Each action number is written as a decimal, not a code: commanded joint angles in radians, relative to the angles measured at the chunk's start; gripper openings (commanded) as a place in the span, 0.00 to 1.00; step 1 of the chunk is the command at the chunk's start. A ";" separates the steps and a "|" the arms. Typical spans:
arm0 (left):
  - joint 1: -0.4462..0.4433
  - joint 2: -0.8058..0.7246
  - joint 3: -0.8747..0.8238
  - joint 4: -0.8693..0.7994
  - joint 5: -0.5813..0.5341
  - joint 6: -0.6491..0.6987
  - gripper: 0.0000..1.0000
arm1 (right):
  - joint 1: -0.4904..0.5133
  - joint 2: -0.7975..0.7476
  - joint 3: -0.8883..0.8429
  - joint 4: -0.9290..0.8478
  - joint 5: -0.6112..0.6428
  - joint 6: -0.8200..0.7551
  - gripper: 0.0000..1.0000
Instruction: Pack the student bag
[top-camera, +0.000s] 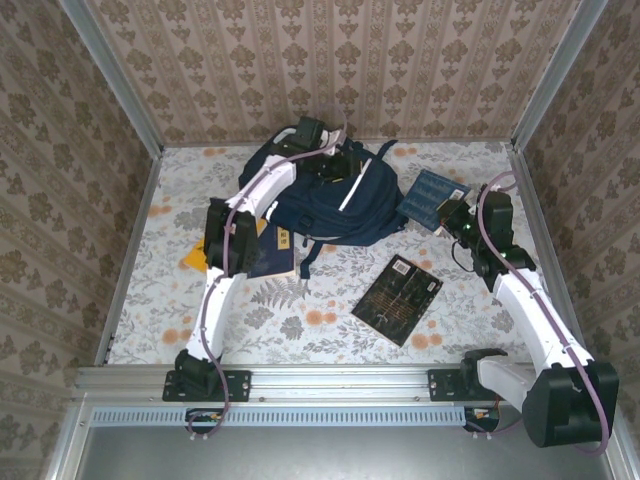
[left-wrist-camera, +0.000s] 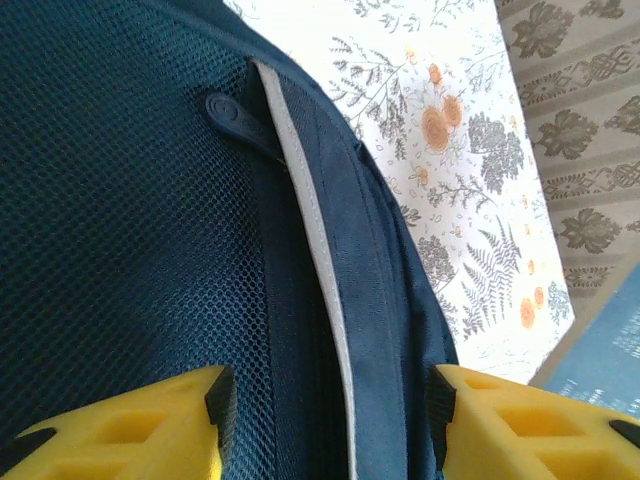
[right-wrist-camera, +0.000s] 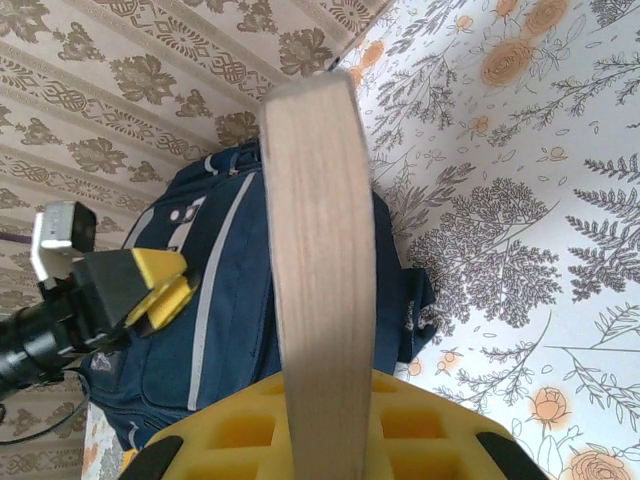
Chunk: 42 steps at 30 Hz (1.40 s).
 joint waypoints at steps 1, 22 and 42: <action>-0.024 0.035 0.049 -0.034 0.023 -0.016 0.54 | -0.009 -0.007 -0.006 0.043 0.002 0.006 0.00; -0.075 0.135 0.121 -0.071 -0.066 0.019 0.30 | -0.040 0.019 -0.034 0.091 -0.086 0.050 0.00; 0.104 -0.175 0.088 0.086 0.177 -0.222 0.00 | -0.040 -0.046 -0.059 0.162 -0.105 0.091 0.00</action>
